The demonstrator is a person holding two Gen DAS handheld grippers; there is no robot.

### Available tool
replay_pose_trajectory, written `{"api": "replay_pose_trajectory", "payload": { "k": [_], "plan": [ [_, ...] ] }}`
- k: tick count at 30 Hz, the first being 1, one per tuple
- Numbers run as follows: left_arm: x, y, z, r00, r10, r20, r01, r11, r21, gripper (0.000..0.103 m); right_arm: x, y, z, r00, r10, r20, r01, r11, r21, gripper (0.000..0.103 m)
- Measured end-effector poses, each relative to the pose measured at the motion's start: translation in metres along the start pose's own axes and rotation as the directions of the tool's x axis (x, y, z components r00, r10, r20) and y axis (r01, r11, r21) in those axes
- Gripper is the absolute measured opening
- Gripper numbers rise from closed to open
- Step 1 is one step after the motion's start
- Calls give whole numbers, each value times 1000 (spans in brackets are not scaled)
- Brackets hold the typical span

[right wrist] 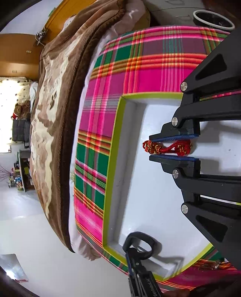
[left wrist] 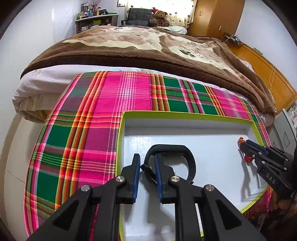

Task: Organize jewelry
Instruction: 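Carry the strap and charm with both tools over the yellow box, then open both tools to drop the strap and charm into the box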

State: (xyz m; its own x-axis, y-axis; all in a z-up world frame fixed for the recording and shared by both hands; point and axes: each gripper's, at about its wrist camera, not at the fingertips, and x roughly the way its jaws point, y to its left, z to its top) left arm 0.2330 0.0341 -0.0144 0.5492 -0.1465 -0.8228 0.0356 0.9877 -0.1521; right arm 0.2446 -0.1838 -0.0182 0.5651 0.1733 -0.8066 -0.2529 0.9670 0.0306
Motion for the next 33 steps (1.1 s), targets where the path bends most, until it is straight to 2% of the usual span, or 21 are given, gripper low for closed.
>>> {"api": "replay_pose_trajectory", "payload": {
  "k": [7, 13, 17, 21, 28, 33],
  "plan": [
    [1, -1, 0, 1000, 7, -7, -7, 1000, 6, 17, 2, 2, -1, 1000, -3, -9, 3, 1000, -8, 14],
    [-2, 1, 2, 1000, 1, -3, -1, 1000, -4, 26, 1, 2, 1, 1000, -3, -7, 3, 1000, 2, 20],
    [-8, -2, 0, 1000, -10, 5, 10, 1000, 1, 35, -7, 1, 0, 1000, 13, 17, -13, 1000, 12, 38],
    [-21, -4, -5, 1000, -9, 25, 9, 1000, -1, 45, -21, 1, -3, 999, 17, 44, -18, 1000, 25, 38],
    [-58, 0, -23, 995, -36, 93, 38, 999, -19, 47, -57, -1, -15, 994, 48, 99, -54, 996, 66, 38],
    [-75, 7, -43, 993, -59, 101, 66, 996, -62, 49, -86, -2, -35, 989, 52, 138, -62, 996, 68, 38]
  ]
}}
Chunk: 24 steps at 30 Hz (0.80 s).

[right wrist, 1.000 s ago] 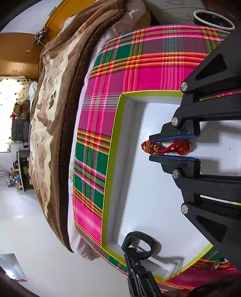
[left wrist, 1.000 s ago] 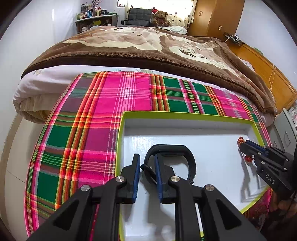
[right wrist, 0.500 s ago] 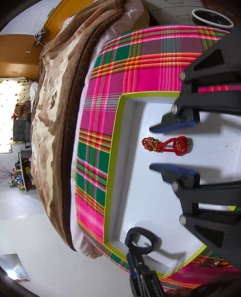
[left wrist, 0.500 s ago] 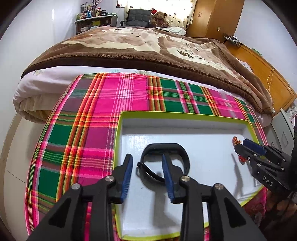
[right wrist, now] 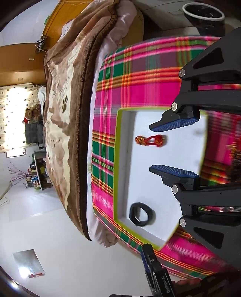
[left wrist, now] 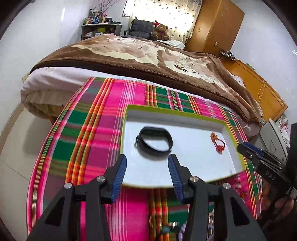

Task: Organize jewelry
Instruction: 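Open both tools to drop the strap and charm into the box, then move the right tool to the light blue coiled hair tie and grasp it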

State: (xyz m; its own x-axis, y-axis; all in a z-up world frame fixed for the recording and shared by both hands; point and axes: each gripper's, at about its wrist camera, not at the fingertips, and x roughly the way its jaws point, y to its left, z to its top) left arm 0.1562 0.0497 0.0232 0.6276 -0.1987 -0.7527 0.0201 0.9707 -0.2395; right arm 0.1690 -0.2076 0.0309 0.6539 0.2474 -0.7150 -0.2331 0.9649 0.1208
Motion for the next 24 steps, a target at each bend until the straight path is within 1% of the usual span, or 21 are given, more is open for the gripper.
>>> {"api": "replay_pose_trajectory", "payload": {
  "k": [2, 5, 7, 12, 14, 18, 21, 24],
  "plan": [
    [-7, 1, -7, 1000, 7, 5, -7, 1000, 8, 49, -11, -2, -10, 1000, -2, 2, 2, 1000, 7, 38],
    [-18, 4, -16, 1000, -14, 13, 14, 1000, -10, 49, -25, -7, -25, 1000, -14, 2, 14, 1000, 26, 38],
    [-24, 4, -23, 1000, -9, 20, 9, 1000, -10, 49, -32, -11, -33, 1000, -22, 4, 22, 999, 42, 38],
    [-37, 3, -38, 999, -24, 30, 24, 1000, -17, 50, -46, -19, -59, 1000, -14, -12, 14, 997, 73, 38],
    [-40, 1, -47, 999, -28, 27, 28, 1000, -7, 51, -49, -21, -69, 1000, -9, -19, 11, 997, 80, 38],
    [-42, 5, -65, 999, -43, 11, 43, 999, -24, 52, -51, -25, -91, 999, 4, -44, 2, 992, 127, 38],
    [-42, 6, -77, 999, -37, -6, 37, 999, -13, 52, -48, -22, -108, 997, -18, -76, 28, 991, 131, 38],
    [-43, 10, -86, 999, -45, -17, 45, 998, -35, 52, -42, -20, -115, 994, -46, -101, 59, 990, 125, 38]
  ]
}}
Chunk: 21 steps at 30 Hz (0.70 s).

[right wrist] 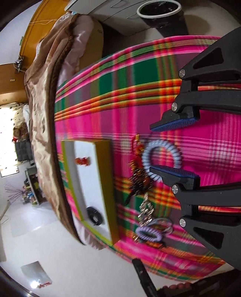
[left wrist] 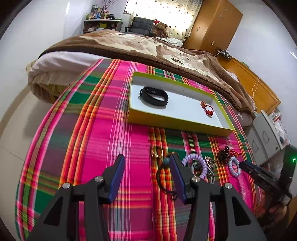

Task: Organize jewelry
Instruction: 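Move the right tool to the light blue coiled hair tie and grasp it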

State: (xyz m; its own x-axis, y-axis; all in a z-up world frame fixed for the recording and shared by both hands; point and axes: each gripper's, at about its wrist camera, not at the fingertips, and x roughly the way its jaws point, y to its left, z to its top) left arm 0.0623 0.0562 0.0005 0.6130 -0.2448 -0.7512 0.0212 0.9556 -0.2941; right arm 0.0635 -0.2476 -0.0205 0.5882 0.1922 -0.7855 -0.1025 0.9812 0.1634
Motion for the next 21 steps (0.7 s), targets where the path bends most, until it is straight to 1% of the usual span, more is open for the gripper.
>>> {"api": "replay_pose_trajectory", "payload": {
  "k": [3, 7, 10, 11, 12, 14, 15, 18, 21],
  "plan": [
    [-3, 1, -8, 1000, 18, -2, -18, 1000, 14, 52, 1, 1, -1, 999, -32, 7, 32, 999, -5, 38],
    [-6, 6, -13, 1000, 12, -5, -12, 1000, -3, 52, 7, 0, -1, 998, -64, -13, 64, 998, 8, 38],
    [-7, 8, -17, 1000, 17, -13, -17, 1000, -5, 52, 7, 4, -2, 997, -78, -6, 78, 997, -14, 38],
    [-6, 8, -18, 1000, 15, -18, -15, 1000, -7, 52, 7, 5, -3, 997, -83, -5, 83, 996, -18, 33],
    [-6, 9, -19, 1000, 12, -22, -12, 1000, -11, 52, 6, 5, -3, 996, -88, -5, 88, 996, -19, 22],
    [-6, 7, -19, 1000, 20, -20, -20, 1000, -5, 52, 6, 5, -4, 997, -81, -7, 81, 996, -22, 13],
    [-6, 6, -19, 1000, 21, -21, -21, 1000, -2, 52, 6, 5, -4, 997, -77, -6, 77, 997, -20, 11],
    [-5, 0, -18, 1000, 5, -24, -5, 1000, 12, 52, 4, 2, -6, 998, -57, -2, 57, 998, -3, 10],
    [-3, -8, -14, 1000, 20, -24, -19, 999, 46, 52, -4, -2, -8, 999, -43, 19, 42, 999, 16, 9]
  ]
}}
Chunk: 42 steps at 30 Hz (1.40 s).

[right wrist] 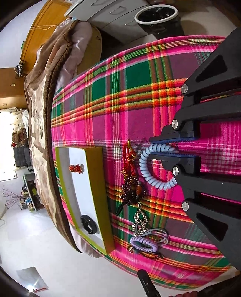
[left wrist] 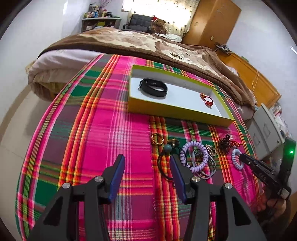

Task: Organize jewelry
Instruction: 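Move the right tool to the light blue coiled hair tie and grasp it, then grasp the lavender coiled hair tie with the left tool while the right tool holds the blue tie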

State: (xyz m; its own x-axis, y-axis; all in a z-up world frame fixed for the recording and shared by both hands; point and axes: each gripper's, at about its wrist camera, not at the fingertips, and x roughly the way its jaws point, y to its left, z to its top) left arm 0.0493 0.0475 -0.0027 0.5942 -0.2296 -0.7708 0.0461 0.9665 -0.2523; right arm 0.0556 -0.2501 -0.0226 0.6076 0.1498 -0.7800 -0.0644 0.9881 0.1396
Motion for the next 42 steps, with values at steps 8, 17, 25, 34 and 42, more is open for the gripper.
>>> {"api": "replay_pose_trajectory", "payload": {
  "k": [8, 17, 25, 34, 42],
  "plan": [
    [16, -34, 21, 999, -20, -25, 23, 989, 145, 52, -14, -7, -6, 997, 71, 22, -72, 996, 48, 9],
    [37, -67, 28, 995, 3, -97, 33, 930, 365, 52, -14, -6, -7, 995, 100, 19, -100, 993, 57, 9],
    [47, -78, 24, 991, 80, -106, -20, 879, 476, 52, -11, -7, -7, 994, 109, 11, -110, 992, 65, 9],
    [62, -84, 20, 984, 92, -150, 0, 854, 520, 44, -8, -8, -7, 993, 115, 5, -116, 991, 71, 9],
    [60, -82, 21, 988, 48, -149, 30, 877, 479, 21, -7, -5, -8, 993, 120, 3, -120, 991, 67, 9]
  ]
}}
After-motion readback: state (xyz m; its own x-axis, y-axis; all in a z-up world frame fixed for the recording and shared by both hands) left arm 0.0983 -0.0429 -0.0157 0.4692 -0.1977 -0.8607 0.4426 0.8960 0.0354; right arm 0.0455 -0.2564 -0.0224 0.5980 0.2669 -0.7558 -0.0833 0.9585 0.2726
